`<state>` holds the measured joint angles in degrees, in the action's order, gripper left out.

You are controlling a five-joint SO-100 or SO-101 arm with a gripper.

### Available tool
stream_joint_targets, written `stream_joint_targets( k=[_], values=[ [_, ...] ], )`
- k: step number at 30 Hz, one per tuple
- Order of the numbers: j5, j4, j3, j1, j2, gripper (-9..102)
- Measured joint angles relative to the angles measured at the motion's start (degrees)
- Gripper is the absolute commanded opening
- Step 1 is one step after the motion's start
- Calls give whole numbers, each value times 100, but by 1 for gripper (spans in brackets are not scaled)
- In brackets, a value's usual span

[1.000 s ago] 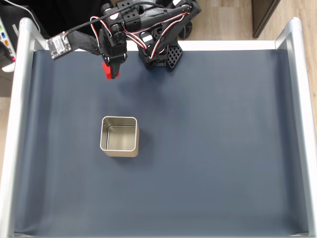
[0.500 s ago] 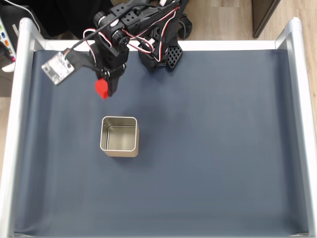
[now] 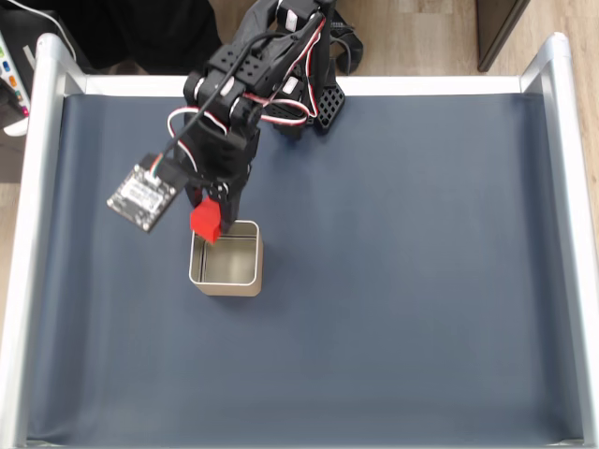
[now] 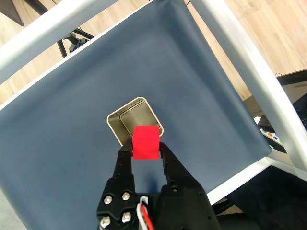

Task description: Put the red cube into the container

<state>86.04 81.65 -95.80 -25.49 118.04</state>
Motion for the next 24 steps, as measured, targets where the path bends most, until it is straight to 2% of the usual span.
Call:
stream_joint_targets(
  k=[8, 24],
  values=[
    [624, -853, -404, 105, -132, 0],
    [677, -1863, -1802, 378, -97, 0]
  ],
)
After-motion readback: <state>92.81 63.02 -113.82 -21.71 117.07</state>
